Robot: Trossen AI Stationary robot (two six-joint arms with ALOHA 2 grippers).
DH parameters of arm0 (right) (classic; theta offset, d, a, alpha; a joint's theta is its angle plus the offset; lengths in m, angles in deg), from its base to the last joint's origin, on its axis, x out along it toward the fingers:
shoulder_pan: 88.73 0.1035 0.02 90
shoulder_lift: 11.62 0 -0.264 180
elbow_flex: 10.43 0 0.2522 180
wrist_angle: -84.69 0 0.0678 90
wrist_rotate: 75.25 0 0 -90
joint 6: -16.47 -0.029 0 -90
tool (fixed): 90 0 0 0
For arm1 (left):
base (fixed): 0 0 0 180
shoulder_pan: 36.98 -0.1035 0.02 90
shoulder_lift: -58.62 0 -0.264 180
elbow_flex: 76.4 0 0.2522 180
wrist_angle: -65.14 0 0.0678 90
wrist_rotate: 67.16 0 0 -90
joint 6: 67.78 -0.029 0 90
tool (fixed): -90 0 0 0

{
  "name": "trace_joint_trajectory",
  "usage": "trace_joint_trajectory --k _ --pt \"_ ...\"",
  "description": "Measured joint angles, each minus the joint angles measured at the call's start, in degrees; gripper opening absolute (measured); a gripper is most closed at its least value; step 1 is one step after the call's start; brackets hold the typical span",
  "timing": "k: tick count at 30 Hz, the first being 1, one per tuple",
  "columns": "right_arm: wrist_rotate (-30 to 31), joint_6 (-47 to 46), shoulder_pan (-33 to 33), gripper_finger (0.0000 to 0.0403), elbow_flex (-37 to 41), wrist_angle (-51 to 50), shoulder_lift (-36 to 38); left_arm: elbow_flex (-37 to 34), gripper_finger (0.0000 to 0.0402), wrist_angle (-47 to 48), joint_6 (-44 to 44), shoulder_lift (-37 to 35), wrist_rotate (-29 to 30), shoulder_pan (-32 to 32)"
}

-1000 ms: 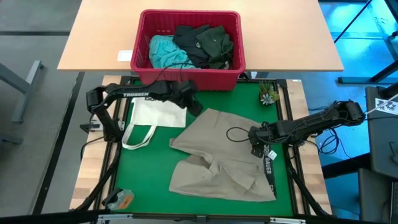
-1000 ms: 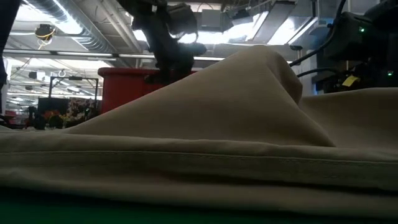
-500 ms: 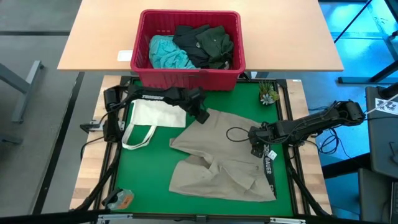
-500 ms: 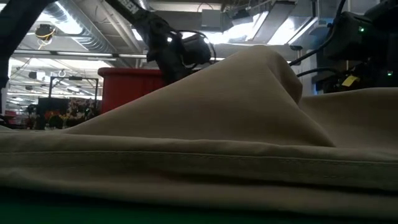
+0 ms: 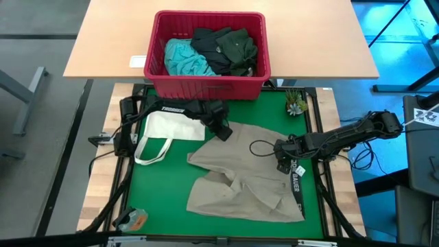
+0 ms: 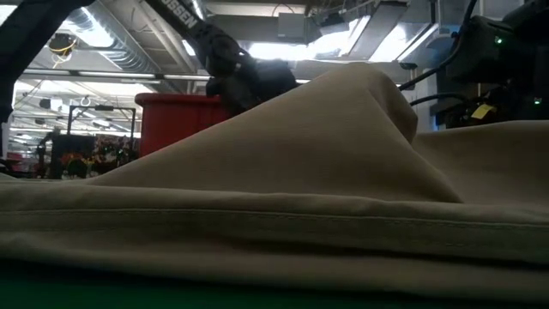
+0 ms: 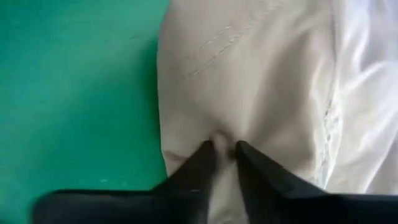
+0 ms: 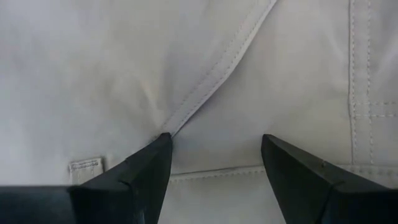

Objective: Fold Laundry from Bin
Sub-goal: Fold the light brown shorts

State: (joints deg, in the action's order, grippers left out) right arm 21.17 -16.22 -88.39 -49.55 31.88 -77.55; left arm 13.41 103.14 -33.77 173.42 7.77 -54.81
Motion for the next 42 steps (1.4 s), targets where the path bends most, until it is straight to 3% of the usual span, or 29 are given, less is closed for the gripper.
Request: trace_joint_trajectory --k 3,11,18,32,42 --pt "0.0 0.0 0.0 0.025 0.0 0.0 0.0 0.0 0.0009 -2.8 -0.1 -0.1 -0.3 0.9" --pt "0.0 0.0 0.0 0.025 0.0 0.0 0.1 0.9 0.0002 -9.3 0.0 -2.4 -3.0 3.6" --pt "0.0 0.0 0.0 0.025 -0.1 0.0 0.1 1.8 0.0002 -18.9 0.0 -2.4 -2.3 9.9" --pt "-0.9 5.0 0.0 0.025 -12.5 -7.7 1.7 1.8 0.0002 -19.3 -0.2 -0.3 10.4 21.9" --pt "5.0 9.9 0.0 0.025 -15.9 1.6 3.9 1.9 0.0002 -19.5 -0.3 3.0 11.1 24.1"
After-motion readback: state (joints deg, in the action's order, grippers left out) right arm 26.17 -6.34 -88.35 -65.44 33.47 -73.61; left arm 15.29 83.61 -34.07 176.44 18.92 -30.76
